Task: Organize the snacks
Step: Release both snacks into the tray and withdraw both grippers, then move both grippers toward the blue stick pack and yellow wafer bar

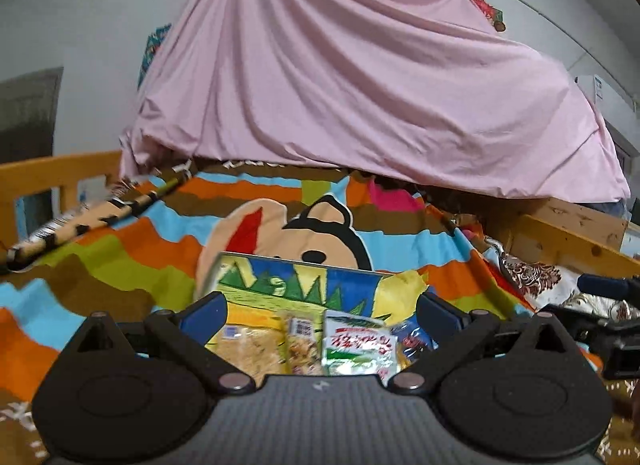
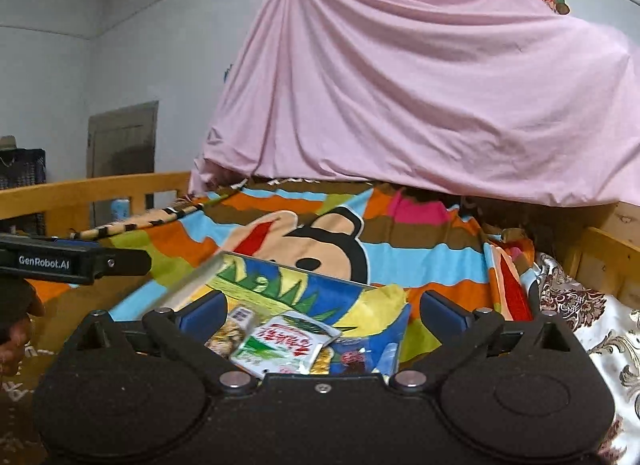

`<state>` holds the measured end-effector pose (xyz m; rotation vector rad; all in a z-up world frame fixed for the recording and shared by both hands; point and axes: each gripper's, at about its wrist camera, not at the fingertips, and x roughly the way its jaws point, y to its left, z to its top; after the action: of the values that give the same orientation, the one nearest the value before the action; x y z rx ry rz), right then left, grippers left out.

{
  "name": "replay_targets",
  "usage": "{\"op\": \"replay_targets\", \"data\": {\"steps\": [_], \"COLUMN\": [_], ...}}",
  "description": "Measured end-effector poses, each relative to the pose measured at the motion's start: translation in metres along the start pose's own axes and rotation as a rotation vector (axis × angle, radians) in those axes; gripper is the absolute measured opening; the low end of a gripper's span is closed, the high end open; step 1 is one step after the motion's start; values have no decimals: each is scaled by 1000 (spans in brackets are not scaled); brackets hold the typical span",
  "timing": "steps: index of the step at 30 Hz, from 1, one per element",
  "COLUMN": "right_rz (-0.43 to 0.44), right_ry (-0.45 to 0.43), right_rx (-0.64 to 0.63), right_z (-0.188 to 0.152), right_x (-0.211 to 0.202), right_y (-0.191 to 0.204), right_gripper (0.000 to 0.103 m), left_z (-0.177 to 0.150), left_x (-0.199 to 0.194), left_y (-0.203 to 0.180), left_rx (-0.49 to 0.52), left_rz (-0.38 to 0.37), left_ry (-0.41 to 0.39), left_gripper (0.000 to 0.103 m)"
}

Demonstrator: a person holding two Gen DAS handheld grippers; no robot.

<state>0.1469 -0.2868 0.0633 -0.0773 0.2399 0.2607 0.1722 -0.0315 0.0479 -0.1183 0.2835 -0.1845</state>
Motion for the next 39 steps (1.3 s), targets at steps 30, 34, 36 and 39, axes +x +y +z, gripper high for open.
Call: {"op": "replay_targets", "data": {"steps": [30, 34, 36, 39], "right_rz": [66, 60, 58, 51], "right_ry": [193, 226, 243, 271], "right_rx": [-111, -94, -85, -74], "right_z": [-73, -81, -84, -89], "right_x": [-62, -61, -60, -56], "right_y": [82, 81, 80, 79], "right_gripper": [102, 102, 102, 102], "left_z": [-78, -81, -82, -83], "left_x": [-91, -89, -88, -84], "left_y": [37, 35, 34, 35], "left_rx": [65, 77, 83, 96], "left_rz": [67, 55, 47, 29], "left_ry": [194, 213, 219, 241], "left_gripper": [103, 103, 103, 103]}}
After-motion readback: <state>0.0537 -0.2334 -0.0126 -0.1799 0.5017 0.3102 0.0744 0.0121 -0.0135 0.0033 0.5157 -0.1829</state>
